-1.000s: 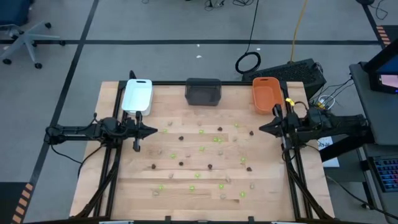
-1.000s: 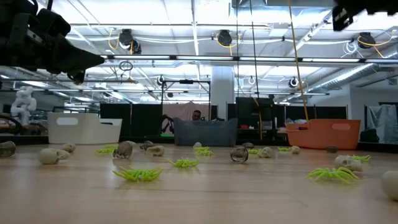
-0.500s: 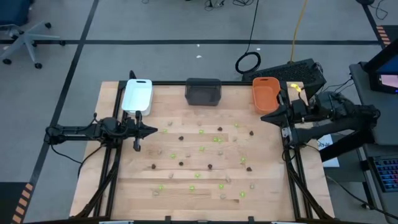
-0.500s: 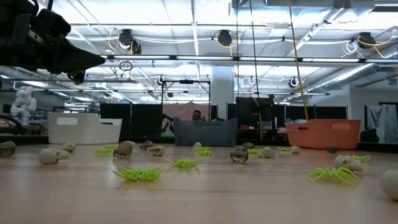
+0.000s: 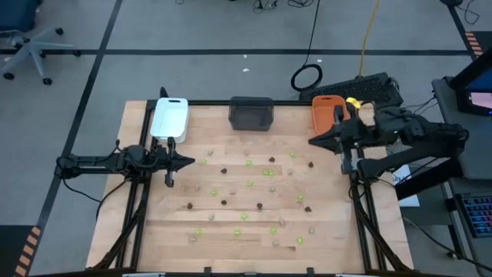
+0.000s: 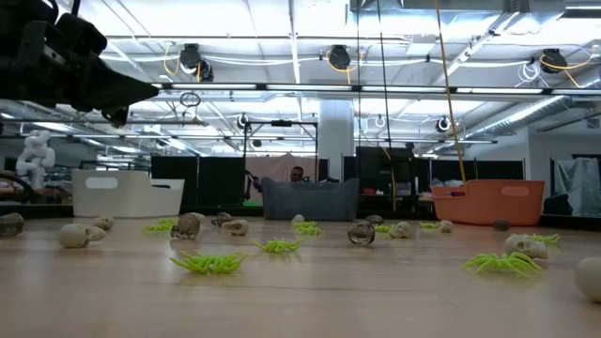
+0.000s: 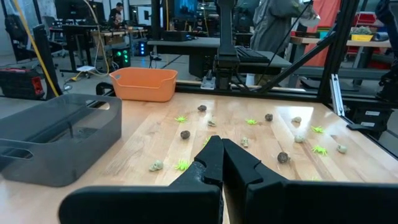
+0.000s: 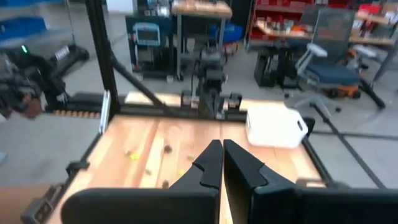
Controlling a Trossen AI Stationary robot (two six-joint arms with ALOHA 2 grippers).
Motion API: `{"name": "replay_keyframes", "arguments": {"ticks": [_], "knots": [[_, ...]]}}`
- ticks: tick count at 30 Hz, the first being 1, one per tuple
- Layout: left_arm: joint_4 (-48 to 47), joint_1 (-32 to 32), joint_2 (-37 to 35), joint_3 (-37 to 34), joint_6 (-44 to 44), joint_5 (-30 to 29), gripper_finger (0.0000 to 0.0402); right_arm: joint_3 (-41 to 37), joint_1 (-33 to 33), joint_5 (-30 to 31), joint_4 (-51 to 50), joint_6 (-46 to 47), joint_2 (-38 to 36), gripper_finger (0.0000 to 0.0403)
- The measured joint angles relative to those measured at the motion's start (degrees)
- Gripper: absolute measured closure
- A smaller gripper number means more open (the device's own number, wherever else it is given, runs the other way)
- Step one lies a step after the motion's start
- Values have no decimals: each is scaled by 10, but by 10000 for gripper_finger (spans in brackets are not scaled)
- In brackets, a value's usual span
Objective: Sort Halloween decoration
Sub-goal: Put the green toy spider into the orange bin
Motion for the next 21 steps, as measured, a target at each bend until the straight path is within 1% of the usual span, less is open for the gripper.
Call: {"name": "replay_keyframes", "arguments": {"ticks": [10,11,14,16,21], "knots": [[4,0,0,0,0,-2,402,0,0,0,-56,5,46,403],[7,0,0,0,1,-8,402,0,0,0,-63,1,50,403],[12,0,0,5,-2,-59,402,-2,0,0,-80,-9,64,403],[10,0,0,14,-19,-84,402,-15,0,0,-77,-14,70,403],[4,0,0,48,-31,-87,402,-80,0,0,-37,-13,77,403]]}}
